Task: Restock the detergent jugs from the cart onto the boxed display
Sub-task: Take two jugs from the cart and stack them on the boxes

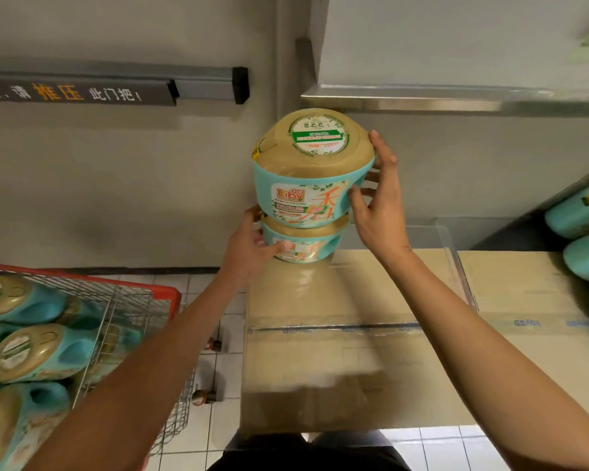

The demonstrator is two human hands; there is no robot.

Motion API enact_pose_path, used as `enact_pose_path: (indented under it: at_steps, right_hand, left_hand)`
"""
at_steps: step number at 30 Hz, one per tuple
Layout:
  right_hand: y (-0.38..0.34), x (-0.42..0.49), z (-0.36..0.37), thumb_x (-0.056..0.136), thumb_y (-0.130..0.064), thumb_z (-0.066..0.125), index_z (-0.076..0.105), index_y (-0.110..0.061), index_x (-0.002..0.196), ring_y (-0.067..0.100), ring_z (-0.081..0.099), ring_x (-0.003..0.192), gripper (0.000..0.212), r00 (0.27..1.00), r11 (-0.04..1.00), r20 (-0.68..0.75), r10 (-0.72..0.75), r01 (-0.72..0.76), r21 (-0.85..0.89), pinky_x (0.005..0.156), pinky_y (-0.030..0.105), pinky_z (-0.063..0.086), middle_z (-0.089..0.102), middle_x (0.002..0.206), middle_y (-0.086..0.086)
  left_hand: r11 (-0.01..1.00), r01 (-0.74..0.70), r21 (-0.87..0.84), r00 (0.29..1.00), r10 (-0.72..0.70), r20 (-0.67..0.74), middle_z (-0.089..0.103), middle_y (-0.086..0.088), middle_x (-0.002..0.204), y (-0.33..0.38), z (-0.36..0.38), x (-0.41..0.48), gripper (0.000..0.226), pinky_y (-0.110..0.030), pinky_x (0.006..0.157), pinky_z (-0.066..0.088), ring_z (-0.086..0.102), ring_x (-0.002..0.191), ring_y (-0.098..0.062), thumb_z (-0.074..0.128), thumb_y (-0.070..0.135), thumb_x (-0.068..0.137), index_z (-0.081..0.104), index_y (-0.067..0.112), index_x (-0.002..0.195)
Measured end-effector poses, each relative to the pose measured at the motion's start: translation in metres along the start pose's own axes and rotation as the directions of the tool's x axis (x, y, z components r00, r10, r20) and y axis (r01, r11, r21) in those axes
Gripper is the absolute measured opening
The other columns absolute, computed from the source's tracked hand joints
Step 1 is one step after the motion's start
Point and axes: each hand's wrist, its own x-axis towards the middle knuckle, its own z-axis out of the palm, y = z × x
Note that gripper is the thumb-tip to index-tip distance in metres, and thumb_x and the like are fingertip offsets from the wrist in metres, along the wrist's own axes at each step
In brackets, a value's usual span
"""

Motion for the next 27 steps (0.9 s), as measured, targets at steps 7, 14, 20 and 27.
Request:
enact_pose_path:
  at_steps: [7, 14, 20, 27]
  right_hand:
    - [0.042, -0.015, -0.061, 0.107, -0.017, 0.057, 0.054, -0.010, 0.133, 0.018, 0.059, 0.111, 0.028, 0.971, 0.976, -0.154, 0.184, -0.199, -0.089, 0.086, 0.048, 0.059, 0.055, 0.124, 0.006]
    - [0.078, -0.024, -0.145, 0.111, -0.025, 0.053, 0.048, -0.019, 0.135, 0.006, 0.068, 0.112, 0.025, 0.941, 0.946, -0.096, 0.324, -0.320, 0.053, 0.091, 0.024, 0.058, 0.067, 0.127, 0.000]
    - [0.129, -0.022, -0.215, 0.111, -0.027, 0.051, 0.052, -0.015, 0.131, 0.000, 0.069, 0.102, 0.023, 0.883, 0.907, -0.209, 0.421, -0.409, 0.101, 0.083, 0.019, 0.055, 0.071, 0.116, -0.009]
    - [0.166, -0.002, -0.255, 0.110, -0.027, 0.049, 0.053, -0.026, 0.142, -0.006, 0.065, 0.114, 0.032, 0.805, 0.817, -0.174, 0.567, -0.524, 0.240, 0.096, 0.026, 0.055, 0.069, 0.128, -0.016]
  left_hand:
    - [0.999, -0.014, 0.052, 1.000, 0.014, 0.008, 0.071, 0.022, 0.112, 0.017, 0.085, 0.006, 0.095, 0.000, 0.067, 0.050, 0.069, 0.100, 0.013, 0.101, 0.045, 0.063, 0.049, 0.037, 0.142]
    - [0.999, 0.022, 0.028, 0.998, -0.023, 0.055, 0.058, 0.004, 0.149, 0.035, 0.186, 0.025, 0.101, -0.006, 0.069, 0.054, 0.062, 0.126, -0.020, 0.101, 0.039, 0.066, 0.043, 0.031, 0.149]
    - [0.998, -0.028, 0.057, 0.998, 0.024, 0.063, 0.051, 0.004, 0.155, 0.062, 0.279, 0.031, 0.100, -0.008, 0.082, 0.051, 0.057, 0.133, -0.020, 0.096, 0.041, 0.073, 0.041, 0.033, 0.156]
    - [0.980, -0.134, 0.145, 0.988, 0.121, 0.091, 0.058, 0.019, 0.132, 0.093, 0.298, 0.065, 0.090, -0.017, 0.087, 0.055, 0.062, 0.113, 0.008, 0.097, 0.055, 0.064, 0.056, 0.038, 0.143]
